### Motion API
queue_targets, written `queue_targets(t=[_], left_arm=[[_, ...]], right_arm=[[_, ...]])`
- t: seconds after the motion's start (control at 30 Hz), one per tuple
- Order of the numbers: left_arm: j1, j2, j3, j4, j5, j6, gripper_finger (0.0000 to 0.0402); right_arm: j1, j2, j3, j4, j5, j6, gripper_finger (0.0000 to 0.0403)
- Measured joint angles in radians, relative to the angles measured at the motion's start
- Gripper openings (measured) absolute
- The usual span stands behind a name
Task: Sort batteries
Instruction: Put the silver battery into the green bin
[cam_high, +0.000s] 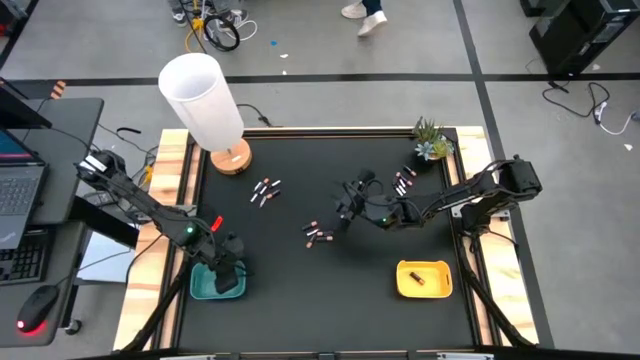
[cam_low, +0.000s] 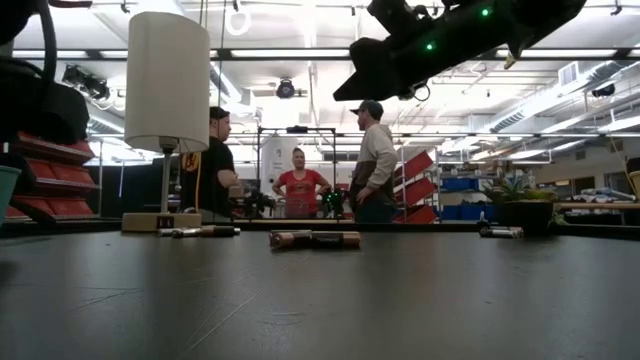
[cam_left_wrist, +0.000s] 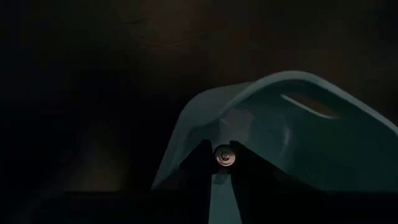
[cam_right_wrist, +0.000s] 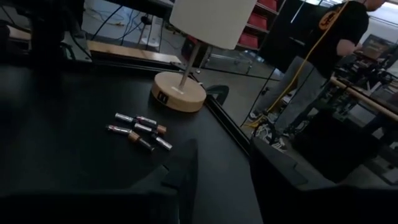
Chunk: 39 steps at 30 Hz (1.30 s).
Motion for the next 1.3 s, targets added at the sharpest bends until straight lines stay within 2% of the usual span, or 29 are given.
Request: queue_targets(t=[0.13, 0.4, 0.53, 0.67, 0.8, 0.97, 1.1, 1.2, 1.3], left_arm=[[0.0, 0.024, 0.0, -0.001, 0.002, 0.0, 0.0119], [0.0, 0.058, 0.009, 0.026, 0.048, 0.009, 0.0128], [0.0, 0.054, 0.087, -0.049, 0.162, 0.027, 0.013], [0.001, 0.051, 0.21, -0.236, 0.154, 0.065, 0.013], [0.003, 0.05, 0.325, -0.445, 0.072, 0.12, 0.013], [0.038, 0.049, 0.383, -0.583, -0.103, 0.185, 0.013], [0.121, 0.069, 0.359, -0.608, -0.249, 0.282, 0.013], [0.217, 0.091, 0.343, -0.606, -0.314, 0.382, 0.013], [0.323, 0.101, 0.33, -0.576, -0.337, 0.482, 0.013]], right_arm=[[0.0, 0.0, 0.0, 0.004, 0.0, 0.0, 0.0128], [0.0, 0.0, 0.0, 0.005, -0.001, 0.0, 0.0125], [0.0, 0.001, 0.0, 0.009, -0.001, 0.002, 0.0124], [0.0, 0.001, 0.0, 0.02, -0.005, 0.001, 0.0125], [0.0, 0.001, 0.0, 0.019, -0.027, 0.01, 0.0125], [0.0, 0.004, 0.0, 0.007, -0.076, 0.018, 0.012], [0.003, 0.004, -0.019, -0.018, -0.097, 0.038, 0.0116], [-0.005, 0.004, -0.07, 0.022, -0.126, 0.062, 0.0111], [-0.021, 0.003, -0.109, 0.109, -0.126, 0.052, 0.0105]])
